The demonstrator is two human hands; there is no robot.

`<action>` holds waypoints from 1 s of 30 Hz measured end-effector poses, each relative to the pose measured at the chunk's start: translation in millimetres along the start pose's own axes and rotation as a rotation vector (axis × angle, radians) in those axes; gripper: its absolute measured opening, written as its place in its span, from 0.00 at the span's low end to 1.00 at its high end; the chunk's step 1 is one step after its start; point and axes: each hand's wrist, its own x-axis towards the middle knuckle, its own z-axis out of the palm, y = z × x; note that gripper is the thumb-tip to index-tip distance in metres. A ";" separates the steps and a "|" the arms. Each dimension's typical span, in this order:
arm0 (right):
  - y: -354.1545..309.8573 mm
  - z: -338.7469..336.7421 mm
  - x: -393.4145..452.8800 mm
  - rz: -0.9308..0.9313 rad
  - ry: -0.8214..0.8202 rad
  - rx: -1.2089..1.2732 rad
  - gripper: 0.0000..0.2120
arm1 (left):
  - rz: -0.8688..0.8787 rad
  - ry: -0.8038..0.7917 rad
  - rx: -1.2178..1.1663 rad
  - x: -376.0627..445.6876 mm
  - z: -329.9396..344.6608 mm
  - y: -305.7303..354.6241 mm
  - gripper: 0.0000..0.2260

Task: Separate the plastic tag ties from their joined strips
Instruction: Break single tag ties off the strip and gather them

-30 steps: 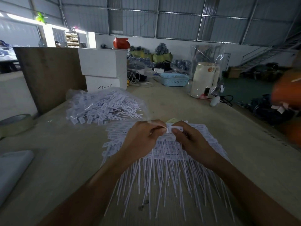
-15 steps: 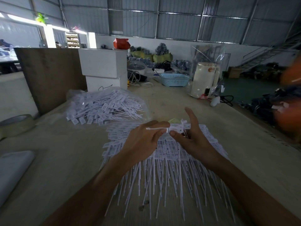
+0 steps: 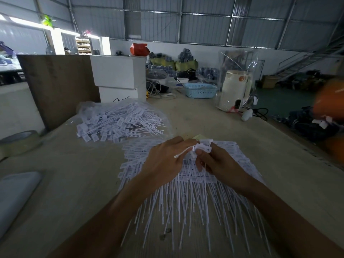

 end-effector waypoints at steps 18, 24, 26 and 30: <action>9.9 -9.9 1.3 0.216 -0.112 0.560 0.07 | -0.049 -0.037 -0.015 0.2 3.9 -5.0 0.15; 6.1 -12.3 4.0 0.233 -0.064 0.768 0.18 | -0.089 -0.038 -0.115 1.8 4.5 -4.4 0.18; 8.2 -12.6 3.0 0.253 -0.067 0.765 0.12 | -0.100 -0.020 -0.118 2.1 4.0 -3.5 0.18; 12.9 -13.7 3.5 0.295 -0.093 0.797 0.08 | -0.156 0.000 -0.179 1.2 3.7 -4.9 0.17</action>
